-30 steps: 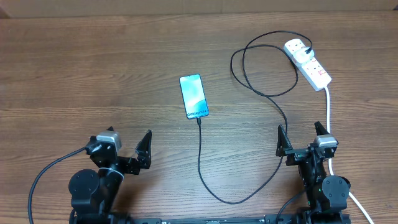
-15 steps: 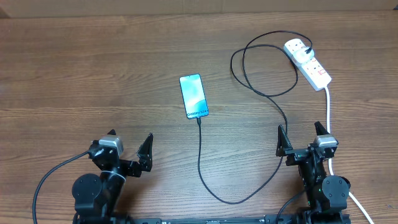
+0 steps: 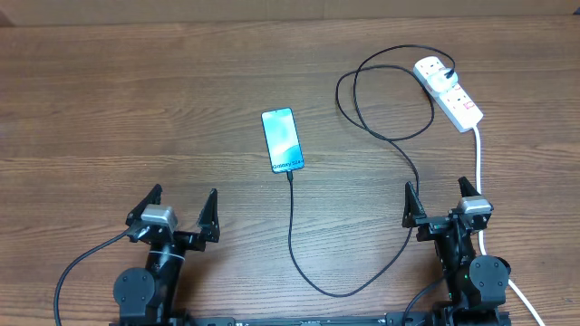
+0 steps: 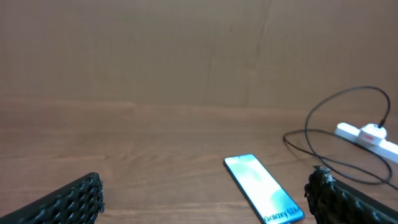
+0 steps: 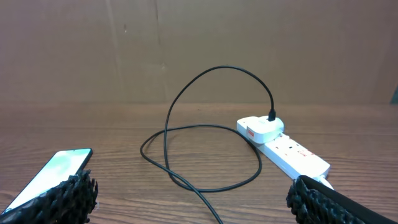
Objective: Plug charger to phone and switch on socket
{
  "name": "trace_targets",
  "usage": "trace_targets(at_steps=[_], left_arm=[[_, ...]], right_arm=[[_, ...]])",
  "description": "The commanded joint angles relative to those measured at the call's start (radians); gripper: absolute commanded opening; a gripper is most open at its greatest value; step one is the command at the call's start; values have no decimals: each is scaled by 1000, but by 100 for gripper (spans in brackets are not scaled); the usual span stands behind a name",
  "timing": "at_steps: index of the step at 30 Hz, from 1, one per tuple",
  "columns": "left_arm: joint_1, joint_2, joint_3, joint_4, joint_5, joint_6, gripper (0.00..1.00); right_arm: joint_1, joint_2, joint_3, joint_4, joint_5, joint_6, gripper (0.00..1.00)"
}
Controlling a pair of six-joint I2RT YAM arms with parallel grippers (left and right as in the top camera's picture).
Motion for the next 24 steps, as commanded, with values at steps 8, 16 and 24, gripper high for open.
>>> trace_targets(at_steps=[8, 16, 24], left_arm=[[3, -14, -85, 135, -128, 42, 100], [-4, -14, -85, 41, -294, 42, 100], [-4, -14, -85, 13, -294, 134, 99]], right_arm=[[5, -10, -11, 7, 2, 2, 100], [5, -10, -11, 7, 2, 2, 100], [5, -10, -11, 7, 2, 2, 100]])
